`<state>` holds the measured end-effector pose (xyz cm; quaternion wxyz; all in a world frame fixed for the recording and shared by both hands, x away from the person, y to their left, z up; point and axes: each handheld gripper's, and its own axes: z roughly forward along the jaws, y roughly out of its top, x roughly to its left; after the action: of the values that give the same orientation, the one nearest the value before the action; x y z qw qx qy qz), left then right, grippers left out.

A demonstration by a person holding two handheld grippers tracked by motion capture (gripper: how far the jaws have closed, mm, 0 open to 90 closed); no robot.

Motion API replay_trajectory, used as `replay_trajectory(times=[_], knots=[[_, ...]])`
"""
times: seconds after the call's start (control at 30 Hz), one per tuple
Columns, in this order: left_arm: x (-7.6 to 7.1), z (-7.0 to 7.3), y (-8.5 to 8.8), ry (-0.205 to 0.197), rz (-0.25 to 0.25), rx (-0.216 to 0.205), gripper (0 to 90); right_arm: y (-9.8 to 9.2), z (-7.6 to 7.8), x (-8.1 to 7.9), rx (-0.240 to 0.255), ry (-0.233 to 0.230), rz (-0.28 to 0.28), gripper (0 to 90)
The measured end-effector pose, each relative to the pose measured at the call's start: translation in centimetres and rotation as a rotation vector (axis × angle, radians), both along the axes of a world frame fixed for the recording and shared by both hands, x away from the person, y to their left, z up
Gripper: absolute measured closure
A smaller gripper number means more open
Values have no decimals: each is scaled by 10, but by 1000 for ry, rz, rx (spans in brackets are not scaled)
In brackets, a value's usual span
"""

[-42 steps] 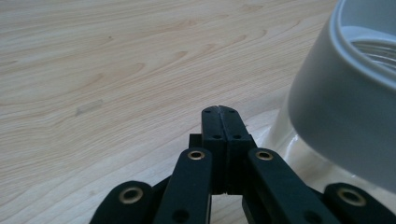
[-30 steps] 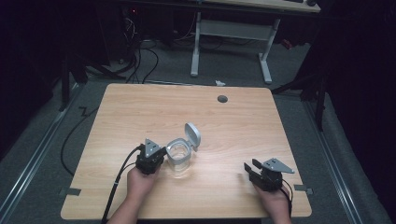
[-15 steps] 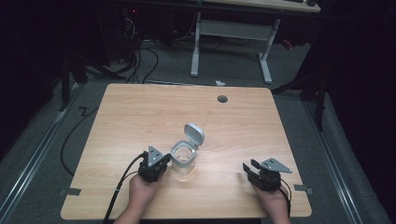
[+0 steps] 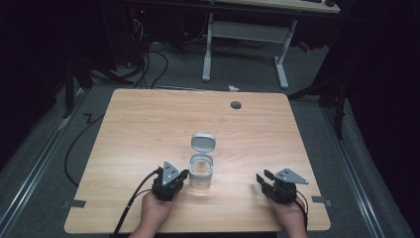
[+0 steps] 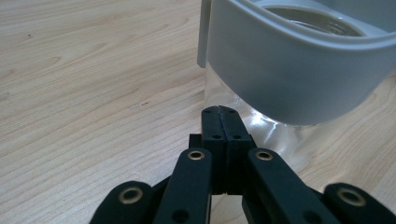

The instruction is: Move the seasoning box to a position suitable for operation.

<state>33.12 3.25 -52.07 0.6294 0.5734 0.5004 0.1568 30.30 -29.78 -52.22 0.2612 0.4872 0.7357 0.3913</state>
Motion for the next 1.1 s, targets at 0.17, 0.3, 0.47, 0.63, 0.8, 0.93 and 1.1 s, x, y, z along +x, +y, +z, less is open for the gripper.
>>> replay_trajectory(times=[0.17,0.3,0.47,0.63,0.8,0.93,1.1], knots=[[-3,0,-1,-4,-6,-9,900,6,3,-1,-7,-13,19,604],[-4,-1,0,-7,-6,-14,900,10,5,-2,-5,-21,22,607],[-9,-4,6,-15,-16,5,898,19,12,-4,10,-29,61,622],[-10,-6,14,-11,-8,-4,898,29,17,0,28,-33,75,651],[-16,-6,17,-21,-37,-15,898,44,17,10,25,-29,79,713],[-20,-4,19,-15,-65,-27,892,53,22,25,35,-21,73,774],[-24,-3,21,-10,-75,-31,873,58,29,36,26,-18,61,849]])
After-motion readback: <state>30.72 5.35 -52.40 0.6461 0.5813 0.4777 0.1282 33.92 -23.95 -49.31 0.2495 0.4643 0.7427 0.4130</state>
